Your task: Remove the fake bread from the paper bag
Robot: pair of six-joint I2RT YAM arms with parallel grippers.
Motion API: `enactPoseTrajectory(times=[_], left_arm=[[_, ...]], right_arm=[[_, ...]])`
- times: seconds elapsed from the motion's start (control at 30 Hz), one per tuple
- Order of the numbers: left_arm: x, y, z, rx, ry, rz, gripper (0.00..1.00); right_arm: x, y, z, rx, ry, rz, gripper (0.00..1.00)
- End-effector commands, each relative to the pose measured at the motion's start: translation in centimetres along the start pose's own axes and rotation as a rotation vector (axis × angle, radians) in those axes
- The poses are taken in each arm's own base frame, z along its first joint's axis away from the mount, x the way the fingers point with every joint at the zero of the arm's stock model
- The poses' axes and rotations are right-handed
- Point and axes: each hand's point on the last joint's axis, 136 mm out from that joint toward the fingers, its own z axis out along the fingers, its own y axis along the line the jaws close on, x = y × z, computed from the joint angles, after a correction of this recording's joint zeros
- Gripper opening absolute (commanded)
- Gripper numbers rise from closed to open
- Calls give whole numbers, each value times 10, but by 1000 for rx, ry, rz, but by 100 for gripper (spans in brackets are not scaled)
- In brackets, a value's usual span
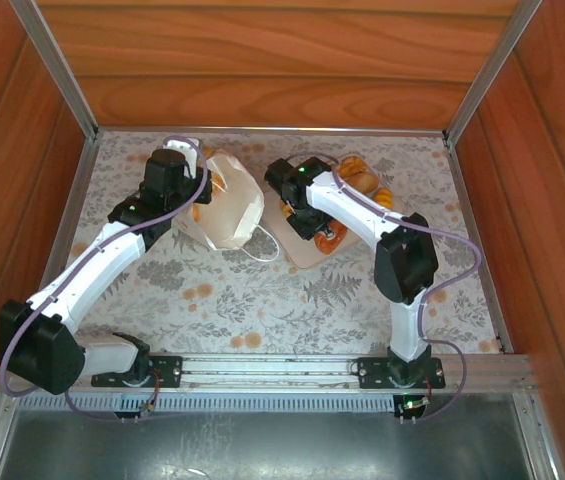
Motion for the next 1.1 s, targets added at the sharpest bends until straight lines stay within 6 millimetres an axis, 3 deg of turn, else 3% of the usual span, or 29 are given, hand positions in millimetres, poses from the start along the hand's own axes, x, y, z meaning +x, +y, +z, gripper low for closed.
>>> enactPoseTrajectory(times=[0.0,0.23,0.43,0.6,0.8,1.07], left_arm=[[-1,3,-6,-1,-9,6,0],[-1,2,-5,3,-8,3,0],[-5,1,-9,8,-19,0,0],[-11,0,-14,12,-37,-1,0],[-11,1,-17,11,-41,-7,0],[-6,1,-21,18,-41,-1,0]], right_arm=[[-4,-11,-9,44,-26,1,48],[6,-11,-23,8,-57,45,53],[14,-12,-51,-46,-111,110,52],[9,9,-71,-216,-189,181,45],[-9,33,-57,-331,-152,231,35],[-30,57,-28,-434,-86,261,31]])
